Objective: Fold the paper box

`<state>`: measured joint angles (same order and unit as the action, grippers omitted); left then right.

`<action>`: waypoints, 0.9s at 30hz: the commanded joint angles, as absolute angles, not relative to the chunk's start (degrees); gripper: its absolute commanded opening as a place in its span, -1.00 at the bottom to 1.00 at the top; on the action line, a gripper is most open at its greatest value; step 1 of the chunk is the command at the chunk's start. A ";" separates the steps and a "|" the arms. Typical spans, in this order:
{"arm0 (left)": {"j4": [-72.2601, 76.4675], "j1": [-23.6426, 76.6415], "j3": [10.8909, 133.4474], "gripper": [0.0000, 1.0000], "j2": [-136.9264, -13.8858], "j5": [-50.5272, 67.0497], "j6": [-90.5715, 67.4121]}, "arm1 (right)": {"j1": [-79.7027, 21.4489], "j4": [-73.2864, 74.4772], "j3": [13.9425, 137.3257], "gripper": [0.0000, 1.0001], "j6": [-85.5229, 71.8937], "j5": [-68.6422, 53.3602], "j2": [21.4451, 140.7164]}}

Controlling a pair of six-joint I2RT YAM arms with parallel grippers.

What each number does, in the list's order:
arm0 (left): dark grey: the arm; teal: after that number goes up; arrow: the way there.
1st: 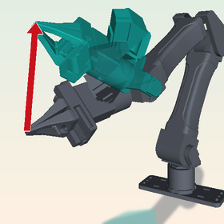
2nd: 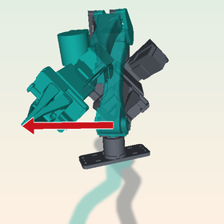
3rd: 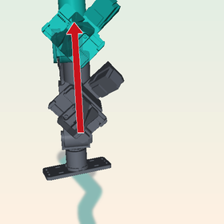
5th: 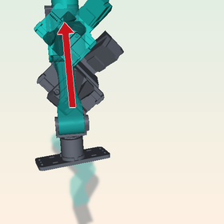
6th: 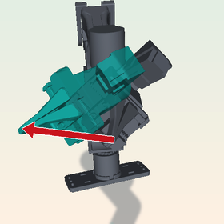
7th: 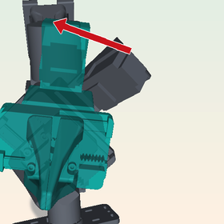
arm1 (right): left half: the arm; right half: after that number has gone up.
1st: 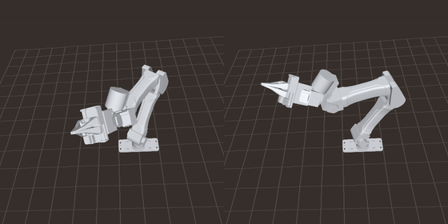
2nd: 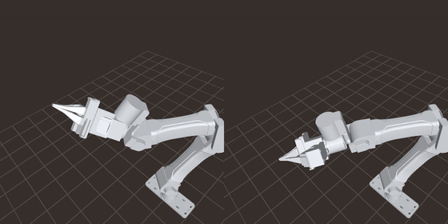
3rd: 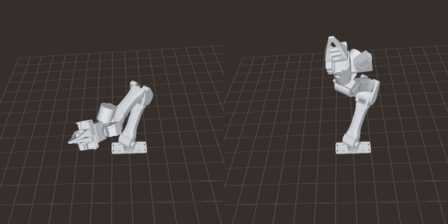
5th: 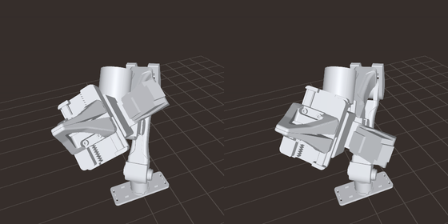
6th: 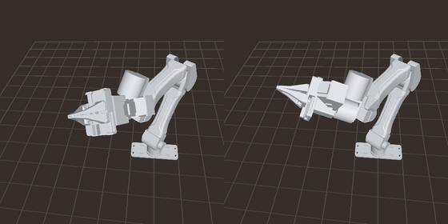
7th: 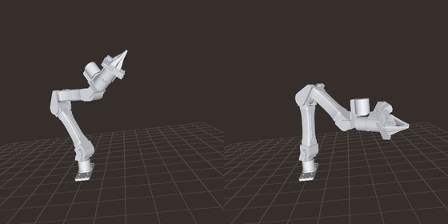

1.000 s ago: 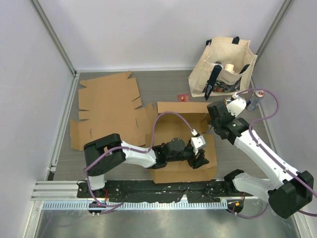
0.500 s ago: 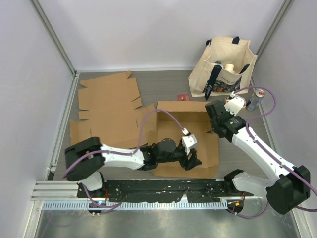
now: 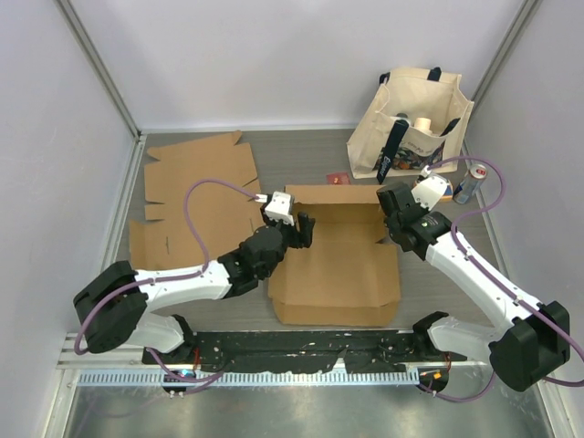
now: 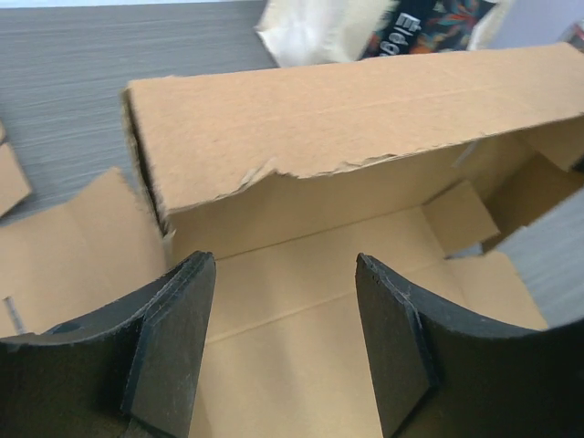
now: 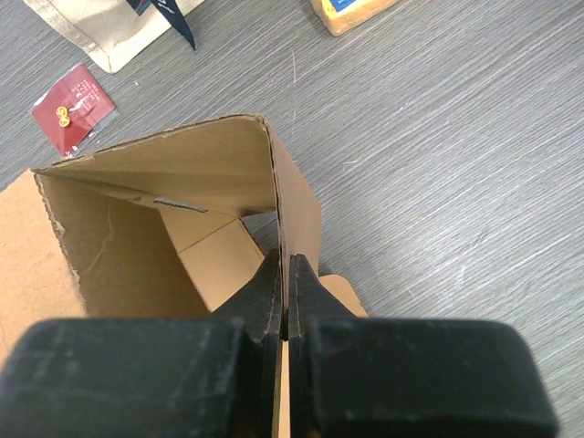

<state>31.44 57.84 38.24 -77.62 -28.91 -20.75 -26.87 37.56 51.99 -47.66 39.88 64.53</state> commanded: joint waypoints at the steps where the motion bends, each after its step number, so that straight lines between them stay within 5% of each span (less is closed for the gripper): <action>1: 32.44 57.39 38.49 0.31 -78.66 -42.33 -19.07 | -26.89 34.72 54.93 -0.92 -48.08 40.08 64.34; 14: 37.35 56.95 36.75 0.10 -81.66 -38.42 -16.79 | -26.89 34.89 54.23 -0.92 -47.11 39.99 64.16; 27: 30.67 53.28 28.13 0.47 -67.85 -30.94 -20.39 | -26.81 34.72 54.23 -0.91 -46.67 38.59 64.07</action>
<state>31.75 56.31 28.73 -69.19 -30.89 -18.57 -26.87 37.30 52.18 -46.57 38.44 64.55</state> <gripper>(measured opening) 0.724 0.049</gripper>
